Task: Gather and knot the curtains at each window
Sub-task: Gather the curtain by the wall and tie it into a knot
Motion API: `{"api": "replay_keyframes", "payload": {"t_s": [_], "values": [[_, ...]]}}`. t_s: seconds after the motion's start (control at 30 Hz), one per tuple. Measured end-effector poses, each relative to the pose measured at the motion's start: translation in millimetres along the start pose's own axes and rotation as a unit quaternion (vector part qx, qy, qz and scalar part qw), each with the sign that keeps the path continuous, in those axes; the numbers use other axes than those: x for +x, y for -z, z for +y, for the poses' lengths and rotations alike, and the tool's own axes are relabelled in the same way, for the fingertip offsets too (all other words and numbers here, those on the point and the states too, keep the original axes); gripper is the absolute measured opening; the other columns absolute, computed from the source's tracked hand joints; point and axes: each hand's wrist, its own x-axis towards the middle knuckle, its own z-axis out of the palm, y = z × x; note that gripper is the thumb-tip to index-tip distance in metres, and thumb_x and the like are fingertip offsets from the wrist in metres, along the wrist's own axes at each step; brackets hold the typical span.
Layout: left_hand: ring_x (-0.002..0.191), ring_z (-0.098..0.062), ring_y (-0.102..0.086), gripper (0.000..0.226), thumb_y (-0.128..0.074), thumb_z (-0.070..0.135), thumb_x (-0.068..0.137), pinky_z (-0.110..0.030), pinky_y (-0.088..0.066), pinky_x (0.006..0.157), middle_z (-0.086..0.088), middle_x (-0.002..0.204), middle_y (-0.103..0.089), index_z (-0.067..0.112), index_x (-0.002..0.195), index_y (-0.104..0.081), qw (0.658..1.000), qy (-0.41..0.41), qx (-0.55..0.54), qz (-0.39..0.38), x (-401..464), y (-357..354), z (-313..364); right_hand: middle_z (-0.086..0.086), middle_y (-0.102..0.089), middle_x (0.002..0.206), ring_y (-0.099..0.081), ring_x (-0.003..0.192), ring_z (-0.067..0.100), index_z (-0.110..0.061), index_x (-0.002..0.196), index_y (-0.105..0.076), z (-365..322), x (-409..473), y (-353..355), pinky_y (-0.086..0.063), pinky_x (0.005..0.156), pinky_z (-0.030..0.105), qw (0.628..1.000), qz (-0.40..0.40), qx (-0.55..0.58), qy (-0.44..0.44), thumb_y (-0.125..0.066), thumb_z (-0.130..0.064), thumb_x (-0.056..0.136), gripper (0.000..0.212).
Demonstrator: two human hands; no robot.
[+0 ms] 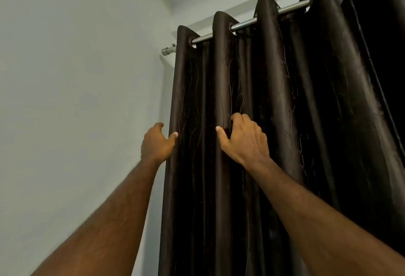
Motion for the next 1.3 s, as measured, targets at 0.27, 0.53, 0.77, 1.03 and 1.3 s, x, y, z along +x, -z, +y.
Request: {"api": "replay_keyframes", "payload": {"t_s": [0.27, 0.53, 0.77, 1.03, 1.3], "values": [[0.116, -0.036, -0.063, 0.058, -0.066, 0.047, 0.094, -0.049, -0.053, 0.098, -0.013, 0.129, -0.064, 0.011, 0.137, -0.051, 1.0, 0.006, -0.027, -0.015, 38.5, -29.3, -12.5, 0.007, -0.053, 0.132, -0.06, 0.114, 0.026, -0.014, 0.137, -0.046, -6.2, 26.0, -27.6, -0.053, 0.083, 0.038, 1.0, 0.002, -0.006, -0.028, -0.052, -0.066, 0.093, 0.068], [0.082, -0.035, -0.065, 0.023, -0.056, 0.024, 0.101, -0.037, -0.048, 0.068, -0.013, 0.086, -0.069, 0.007, 0.089, -0.066, 0.996, -0.074, -0.019, 0.041, 50.3, -76.1, -2.2, 0.01, -0.055, 0.131, -0.06, 0.117, 0.032, -0.014, 0.14, -0.037, -19.8, 36.7, -38.9, -0.055, 0.087, 0.043, 0.996, -0.027, -0.024, -0.082, -0.066, -0.05, 0.092, 0.066], [0.065, -0.031, -0.057, 0.04, -0.06, 0.016, 0.096, -0.034, -0.035, 0.059, -0.008, 0.065, -0.061, 0.019, 0.06, -0.042, 0.964, -0.195, -0.18, -0.036, 21.8, -117.4, 71.3, 0.013, -0.066, 0.11, -0.065, 0.102, 0.038, -0.013, 0.123, -0.048, -1.7, 40.5, -31.1, -0.052, 0.075, 0.04, 0.994, 0.029, -0.031, -0.1, -0.057, -0.04, 0.097, 0.038], [0.064, -0.033, -0.06, 0.035, -0.064, 0.024, 0.094, -0.043, -0.049, 0.058, -0.01, 0.063, -0.06, 0.008, 0.066, -0.05, 0.97, -0.158, -0.185, -0.002, 31.1, -111.8, 31.7, 0.012, -0.068, 0.096, -0.068, 0.09, 0.035, -0.01, 0.108, -0.057, 13.1, 36.1, -42.3, -0.059, 0.075, 0.048, 0.994, 0.041, -0.034, -0.093, -0.046, -0.025, 0.105, 0.019], [0.049, -0.018, -0.05, 0.04, -0.061, 0.024, 0.098, -0.038, -0.046, 0.054, -0.004, 0.052, -0.057, 0.01, 0.06, -0.059, 0.969, -0.175, -0.174, 0.0, 45.0, -64.4, -8.3, 0.019, -0.065, 0.117, -0.062, 0.11, 0.042, -0.011, 0.114, -0.06, -59.0, 39.4, -89.9, -0.051, 0.087, 0.046, 0.991, -0.046, 0.014, -0.128, -0.044, -0.015, 0.101, 0.021]]}}
